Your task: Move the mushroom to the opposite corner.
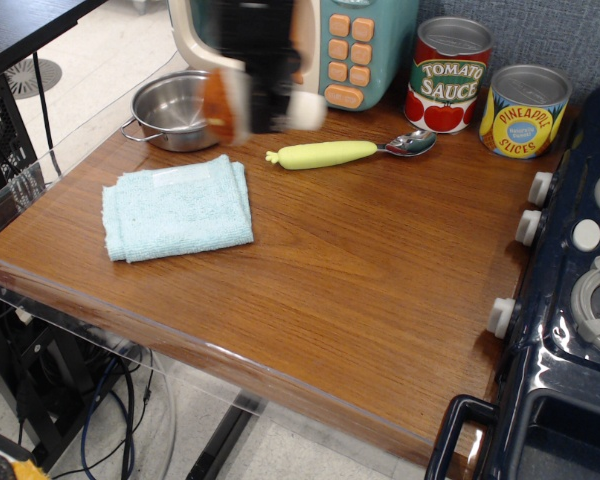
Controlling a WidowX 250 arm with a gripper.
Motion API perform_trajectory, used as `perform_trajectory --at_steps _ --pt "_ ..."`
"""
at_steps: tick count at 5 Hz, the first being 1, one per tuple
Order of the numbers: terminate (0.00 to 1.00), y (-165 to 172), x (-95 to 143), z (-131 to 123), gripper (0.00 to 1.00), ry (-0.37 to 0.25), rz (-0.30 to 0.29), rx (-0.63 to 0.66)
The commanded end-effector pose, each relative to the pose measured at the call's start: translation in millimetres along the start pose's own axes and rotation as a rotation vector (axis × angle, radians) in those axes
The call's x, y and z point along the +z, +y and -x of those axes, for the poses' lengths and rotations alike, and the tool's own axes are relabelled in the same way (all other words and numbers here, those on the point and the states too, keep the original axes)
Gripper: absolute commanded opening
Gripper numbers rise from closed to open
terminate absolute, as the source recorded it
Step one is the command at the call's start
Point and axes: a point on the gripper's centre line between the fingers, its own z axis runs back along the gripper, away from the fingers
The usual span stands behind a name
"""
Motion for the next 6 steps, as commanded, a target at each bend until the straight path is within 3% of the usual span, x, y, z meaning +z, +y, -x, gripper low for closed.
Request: perform_trajectory --at_steps 1,3,5,6 --pt "0.0 5 1 75 0.0 0.036 0.009 -0.051" --pt "0.0 1 -36 116 0.0 0.007 0.008 -0.083" --pt "0.0 -6 -51 129 0.0 -0.01 -0.011 -0.106" --pt "0.0 -12 -47 126 1.0 -0.023 -0.021 -0.11"
